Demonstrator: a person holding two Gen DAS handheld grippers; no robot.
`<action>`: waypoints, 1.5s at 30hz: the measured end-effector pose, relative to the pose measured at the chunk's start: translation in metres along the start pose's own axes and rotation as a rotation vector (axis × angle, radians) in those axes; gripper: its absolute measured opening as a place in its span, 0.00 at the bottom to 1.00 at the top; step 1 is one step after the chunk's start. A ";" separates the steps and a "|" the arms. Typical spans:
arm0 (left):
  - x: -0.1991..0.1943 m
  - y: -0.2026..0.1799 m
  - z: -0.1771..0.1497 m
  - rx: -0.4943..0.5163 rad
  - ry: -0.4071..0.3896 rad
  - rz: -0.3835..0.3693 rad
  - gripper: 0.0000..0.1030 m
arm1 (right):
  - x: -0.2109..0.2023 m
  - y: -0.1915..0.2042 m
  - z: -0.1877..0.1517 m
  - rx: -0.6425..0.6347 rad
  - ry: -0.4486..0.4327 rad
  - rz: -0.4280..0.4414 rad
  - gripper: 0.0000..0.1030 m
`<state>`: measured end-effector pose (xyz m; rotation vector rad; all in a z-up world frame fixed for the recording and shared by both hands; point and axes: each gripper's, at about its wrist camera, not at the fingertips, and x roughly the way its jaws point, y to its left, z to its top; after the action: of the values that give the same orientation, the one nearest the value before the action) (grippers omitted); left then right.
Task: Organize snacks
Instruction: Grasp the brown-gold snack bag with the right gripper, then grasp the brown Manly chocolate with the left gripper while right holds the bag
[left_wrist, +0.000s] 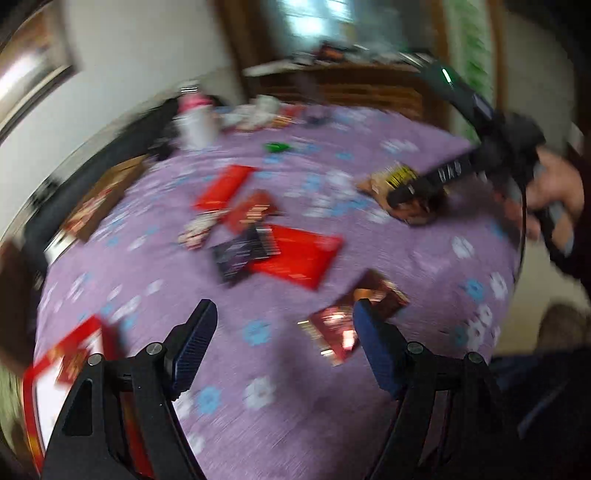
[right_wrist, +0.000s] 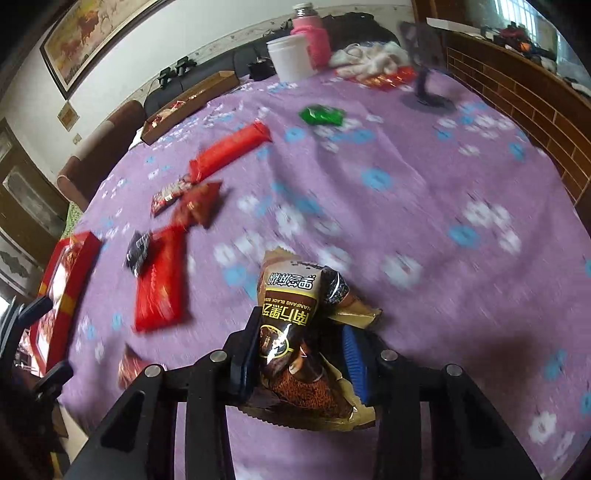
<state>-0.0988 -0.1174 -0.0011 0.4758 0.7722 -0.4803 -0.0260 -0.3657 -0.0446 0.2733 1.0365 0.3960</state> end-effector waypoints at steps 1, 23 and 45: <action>0.007 -0.006 0.002 0.041 0.014 -0.046 0.74 | -0.004 -0.005 -0.004 0.008 0.001 0.021 0.40; 0.046 -0.033 0.017 0.396 0.147 -0.449 0.48 | -0.006 -0.010 -0.009 -0.018 -0.027 0.071 0.43; 0.022 -0.032 -0.011 0.009 0.121 -0.198 0.29 | -0.009 0.011 -0.015 -0.057 -0.058 -0.035 0.39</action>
<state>-0.1094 -0.1419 -0.0312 0.4422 0.9394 -0.6435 -0.0453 -0.3595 -0.0407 0.2146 0.9709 0.3834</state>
